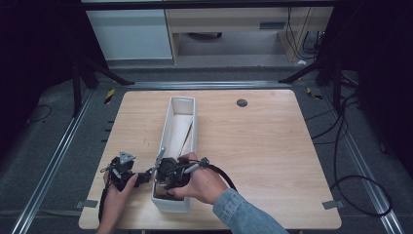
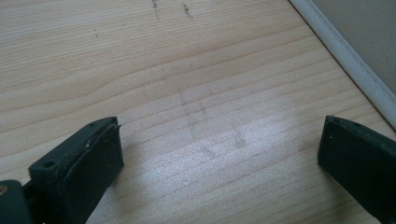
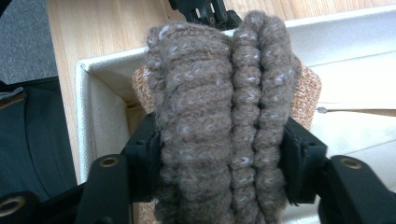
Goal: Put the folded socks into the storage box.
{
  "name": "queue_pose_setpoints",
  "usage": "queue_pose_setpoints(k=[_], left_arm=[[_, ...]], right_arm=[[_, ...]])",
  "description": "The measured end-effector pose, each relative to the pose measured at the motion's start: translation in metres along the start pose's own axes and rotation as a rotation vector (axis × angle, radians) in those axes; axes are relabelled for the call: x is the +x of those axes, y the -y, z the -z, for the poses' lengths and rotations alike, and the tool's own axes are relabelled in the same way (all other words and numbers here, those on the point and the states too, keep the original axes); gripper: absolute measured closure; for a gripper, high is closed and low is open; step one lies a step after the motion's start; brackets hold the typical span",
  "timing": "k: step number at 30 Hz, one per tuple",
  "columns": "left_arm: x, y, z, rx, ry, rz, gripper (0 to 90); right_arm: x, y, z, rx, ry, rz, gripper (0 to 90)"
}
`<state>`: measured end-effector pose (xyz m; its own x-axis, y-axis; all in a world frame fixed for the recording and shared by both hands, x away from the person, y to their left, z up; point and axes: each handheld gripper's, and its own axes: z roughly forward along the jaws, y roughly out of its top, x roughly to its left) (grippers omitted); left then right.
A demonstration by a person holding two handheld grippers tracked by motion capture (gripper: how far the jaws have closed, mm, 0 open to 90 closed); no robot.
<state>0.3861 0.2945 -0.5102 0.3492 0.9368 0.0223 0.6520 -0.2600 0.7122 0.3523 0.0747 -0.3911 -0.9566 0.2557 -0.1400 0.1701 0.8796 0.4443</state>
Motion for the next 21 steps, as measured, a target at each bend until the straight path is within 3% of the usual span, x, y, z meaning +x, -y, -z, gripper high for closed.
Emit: queue_pose_setpoints(k=[6,12,17,20,21], left_arm=[[0.000,0.000,0.000,-0.002,0.000,0.000,0.0],[0.000,0.000,0.000,0.000,0.000,0.000,0.0],[0.000,0.000,0.000,0.000,0.000,0.000,0.0],[0.000,0.000,0.000,0.000,0.000,0.000,0.0],[0.000,0.000,0.000,0.000,0.000,0.000,0.0]], right_arm=[[-0.001,0.002,0.006,-0.025,0.010,-0.006,31.2],[-0.004,0.004,0.030,-0.071,0.030,-0.011,23.7],[-0.013,0.006,0.054,-0.118,0.060,-0.034,28.0],[-0.026,0.006,0.070,-0.148,0.095,-0.056,42.5],[-0.026,0.006,0.070,-0.148,0.095,-0.056,42.5]])
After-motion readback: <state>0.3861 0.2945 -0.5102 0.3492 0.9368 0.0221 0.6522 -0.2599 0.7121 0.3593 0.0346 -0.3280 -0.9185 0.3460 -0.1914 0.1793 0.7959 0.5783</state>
